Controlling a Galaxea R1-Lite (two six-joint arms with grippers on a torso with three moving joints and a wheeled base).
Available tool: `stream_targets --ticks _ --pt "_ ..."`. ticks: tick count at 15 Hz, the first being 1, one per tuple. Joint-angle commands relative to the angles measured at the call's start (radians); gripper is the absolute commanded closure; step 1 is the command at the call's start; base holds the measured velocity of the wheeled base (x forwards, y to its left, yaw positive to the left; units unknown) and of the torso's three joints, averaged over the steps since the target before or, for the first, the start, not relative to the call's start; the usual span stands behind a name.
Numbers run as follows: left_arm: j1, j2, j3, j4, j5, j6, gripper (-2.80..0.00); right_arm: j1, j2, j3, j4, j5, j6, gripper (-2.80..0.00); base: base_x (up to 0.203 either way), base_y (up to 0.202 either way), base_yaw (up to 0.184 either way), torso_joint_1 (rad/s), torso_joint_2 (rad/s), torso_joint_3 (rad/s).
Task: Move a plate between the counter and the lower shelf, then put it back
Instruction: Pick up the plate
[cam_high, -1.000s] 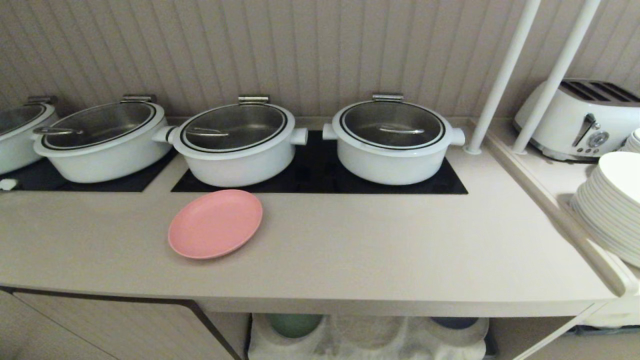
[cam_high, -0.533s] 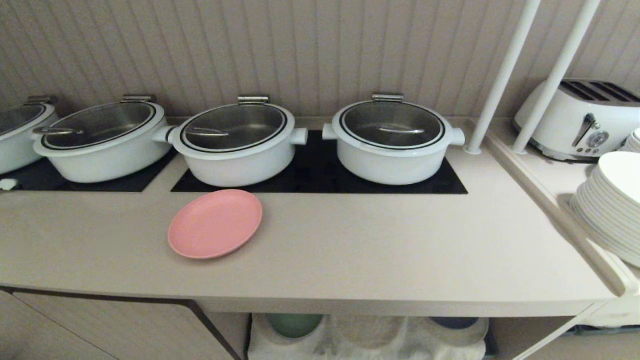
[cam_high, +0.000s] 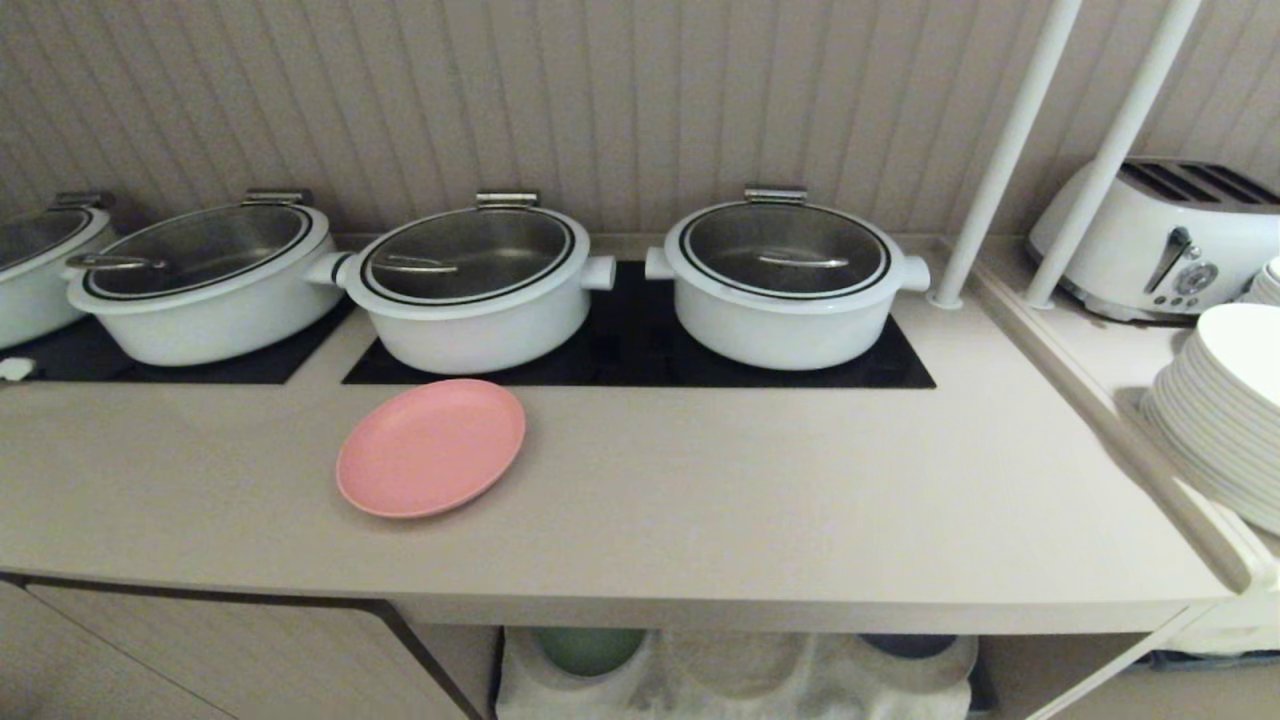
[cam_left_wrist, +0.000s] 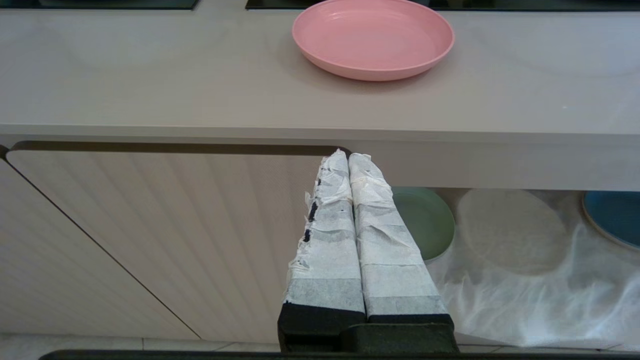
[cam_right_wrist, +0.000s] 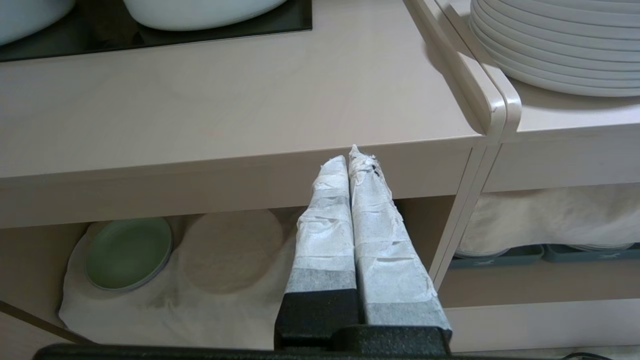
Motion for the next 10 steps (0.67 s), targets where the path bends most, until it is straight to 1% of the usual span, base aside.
stream_targets --ticks 1,10 --pt "0.000 0.000 0.000 0.000 -0.001 0.000 0.00 0.000 0.000 -0.001 0.000 0.000 0.000 0.00 0.000 0.000 0.000 0.000 0.00 0.000" --pt "0.000 0.000 0.000 0.000 -0.001 0.000 0.00 0.000 0.001 0.000 0.000 0.000 0.000 0.00 0.000 0.000 0.000 0.000 0.00 0.000"
